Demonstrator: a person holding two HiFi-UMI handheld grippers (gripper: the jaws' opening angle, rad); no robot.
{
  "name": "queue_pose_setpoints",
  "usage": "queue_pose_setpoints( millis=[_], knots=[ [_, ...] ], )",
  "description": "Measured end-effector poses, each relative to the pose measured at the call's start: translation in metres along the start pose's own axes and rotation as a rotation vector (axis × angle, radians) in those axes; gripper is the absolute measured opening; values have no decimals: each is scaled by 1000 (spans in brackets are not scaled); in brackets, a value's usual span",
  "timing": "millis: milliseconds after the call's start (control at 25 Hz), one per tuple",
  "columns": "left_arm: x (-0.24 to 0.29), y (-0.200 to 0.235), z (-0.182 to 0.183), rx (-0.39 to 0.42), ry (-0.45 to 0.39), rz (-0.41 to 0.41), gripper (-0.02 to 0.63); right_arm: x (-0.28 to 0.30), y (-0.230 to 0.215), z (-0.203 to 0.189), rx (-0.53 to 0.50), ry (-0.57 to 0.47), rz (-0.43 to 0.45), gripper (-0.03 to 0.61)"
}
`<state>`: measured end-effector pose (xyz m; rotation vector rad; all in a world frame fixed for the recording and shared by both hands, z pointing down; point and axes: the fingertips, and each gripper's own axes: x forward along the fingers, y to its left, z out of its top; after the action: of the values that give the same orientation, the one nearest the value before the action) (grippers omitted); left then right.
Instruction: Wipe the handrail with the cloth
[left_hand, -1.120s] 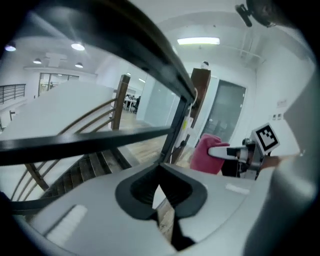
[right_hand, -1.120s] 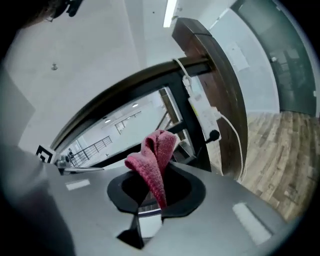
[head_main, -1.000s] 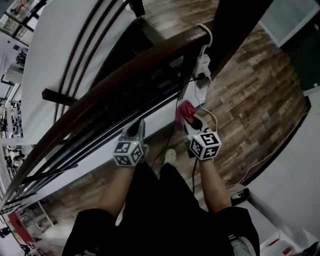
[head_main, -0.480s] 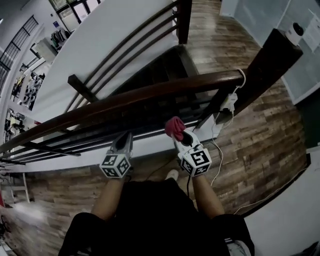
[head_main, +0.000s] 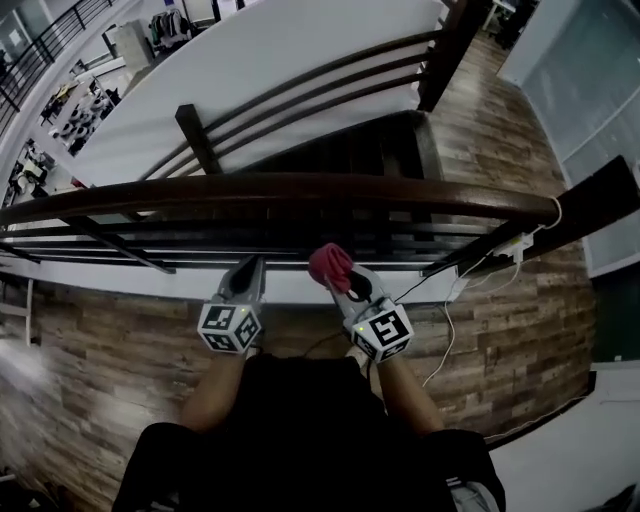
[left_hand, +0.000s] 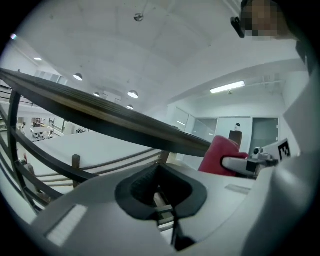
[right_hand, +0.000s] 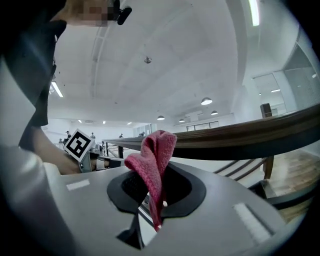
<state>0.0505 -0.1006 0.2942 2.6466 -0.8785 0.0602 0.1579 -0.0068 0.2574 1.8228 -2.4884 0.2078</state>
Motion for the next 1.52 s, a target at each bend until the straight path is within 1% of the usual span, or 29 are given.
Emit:
queue_pose_setpoints(
  millis=[80,160,280,360,480,560,640,800,920,1040,1160,1280,1360,1520],
  knots=[
    [-19,34,9,-6,-3,14,-2,27,26,1,3,2,-6,49],
    [-39,64,20,15,-4,13,-2,48,50,3,16,-3,-16,49],
    [-64,108,29,47,20,30,-2,76,79,6,37,-20,-19,49],
    [-81,129,31,38,30,56,-2,87,93,2,49,-11,-15,49],
    [-111,147,28,38,22,104,-2,93,110,-10,76,19,9,49],
    [-128,157,21,27,18,153,-2,97,120,-17,87,40,45,49],
    [-144,164,12,3,13,212,-2,100,127,-24,78,61,93,49],
    [-183,170,-4,-48,-19,330,-2,105,149,-36,53,100,213,49],
    [-211,175,-12,-53,-42,422,-2,115,168,-45,51,116,314,49],
    [-230,179,-13,-65,-79,490,-2,127,185,-50,30,137,399,49],
    [-245,191,-21,-71,-102,532,-2,141,209,-56,-12,151,467,49],
    [-253,213,-37,-68,-111,548,-2,161,231,-67,-46,143,501,49],
    [-250,236,-47,-45,-112,552,-2,184,240,-82,-56,132,511,49],
    [-235,298,-64,-7,-133,540,-2,248,255,-121,-66,100,501,49]
  ],
)
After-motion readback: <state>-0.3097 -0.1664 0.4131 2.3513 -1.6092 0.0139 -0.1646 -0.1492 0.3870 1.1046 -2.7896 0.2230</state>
